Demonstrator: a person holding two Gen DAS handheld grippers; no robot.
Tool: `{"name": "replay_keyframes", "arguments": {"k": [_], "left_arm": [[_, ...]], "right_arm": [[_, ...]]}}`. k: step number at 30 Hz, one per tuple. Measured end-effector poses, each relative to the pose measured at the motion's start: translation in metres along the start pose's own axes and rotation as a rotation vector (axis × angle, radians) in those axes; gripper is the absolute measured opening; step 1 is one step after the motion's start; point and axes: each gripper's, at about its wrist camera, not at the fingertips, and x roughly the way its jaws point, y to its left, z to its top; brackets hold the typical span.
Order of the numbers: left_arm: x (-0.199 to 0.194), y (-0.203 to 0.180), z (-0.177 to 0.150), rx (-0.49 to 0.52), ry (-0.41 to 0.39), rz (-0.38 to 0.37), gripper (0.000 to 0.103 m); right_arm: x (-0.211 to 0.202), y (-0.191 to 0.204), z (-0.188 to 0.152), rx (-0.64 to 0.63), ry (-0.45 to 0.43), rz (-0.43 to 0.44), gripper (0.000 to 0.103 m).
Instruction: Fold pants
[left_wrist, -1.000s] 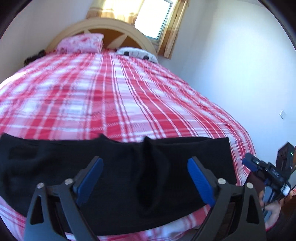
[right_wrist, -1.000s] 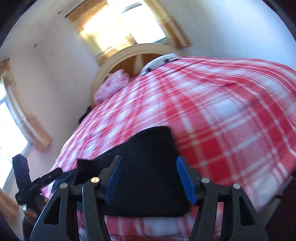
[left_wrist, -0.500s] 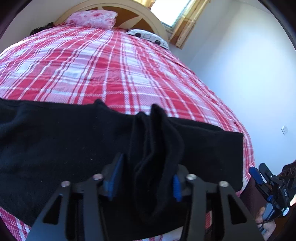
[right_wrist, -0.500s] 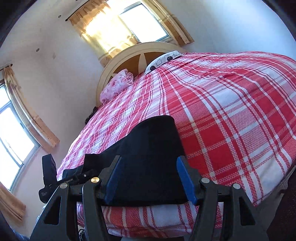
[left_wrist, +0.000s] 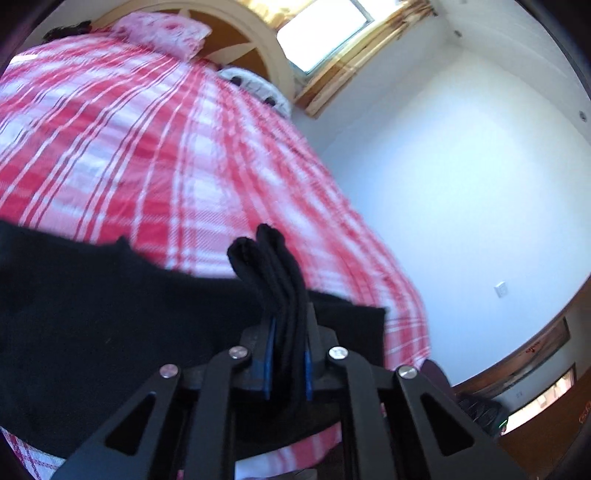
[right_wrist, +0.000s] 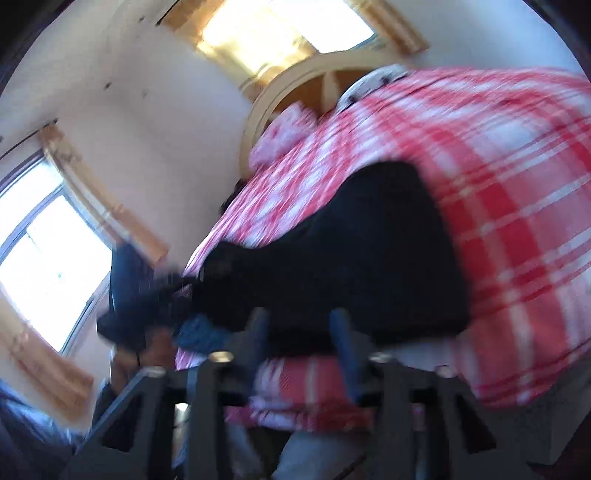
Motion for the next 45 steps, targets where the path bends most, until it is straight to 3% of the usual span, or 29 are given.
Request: {"name": "replay_keyframes", "arguments": {"k": [3,6,9,12,18,20,22,26,29,32,37,41,45], "left_arm": [[-0.009,-0.034,0.015,0.038,-0.015,-0.05,0.012],[-0.019,-0.064,0.024,0.065,-0.025,-0.115,0.012],[-0.034,-0.083,0.028,0.093,-0.054,-0.156,0.012],[-0.044,-0.082,0.031,0.084,-0.076,-0.177,0.012],[-0.025,-0.04,0.029,0.02,-0.071,-0.057,0.012],[-0.007,-0.02,0.021,-0.034,-0.035,-0.027,0.012],[0.01,-0.006,0.011,-0.06,-0.003,0.015,0.013],[0.025,0.02,-0.013,-0.105,0.066,0.093,0.013],[0.033,0.039,-0.029,-0.134,0.102,0.148,0.013],[0.037,0.046,-0.033,-0.097,0.108,0.205,0.013],[0.042,0.031,-0.034,0.028,0.092,0.266,0.014],[0.044,0.029,-0.03,0.083,0.095,0.295,0.019],[0.035,0.019,-0.026,0.195,0.091,0.368,0.033]], "right_arm": [[0.025,0.024,-0.015,-0.076,0.049,0.068,0.025],[0.052,0.044,-0.019,-0.177,0.061,0.057,0.025],[0.066,0.06,-0.011,-0.291,-0.032,0.005,0.025],[0.077,0.066,-0.004,-0.43,-0.126,-0.188,0.025],[0.049,0.026,0.009,-0.489,-0.298,-0.663,0.025],[0.038,0.014,0.012,-0.48,-0.308,-0.748,0.022],[0.036,0.012,0.011,-0.518,-0.299,-0.811,0.022],[0.045,0.009,-0.007,-0.622,-0.192,-0.944,0.022],[0.06,0.02,-0.029,-0.823,-0.147,-1.111,0.022],[0.077,0.027,-0.054,-0.982,-0.102,-1.192,0.025],[0.057,0.03,-0.054,-0.976,-0.027,-1.084,0.025],[0.013,0.028,-0.037,-0.779,0.088,-0.847,0.028],[-0.035,0.015,-0.016,-0.513,0.088,-0.649,0.028]]}}
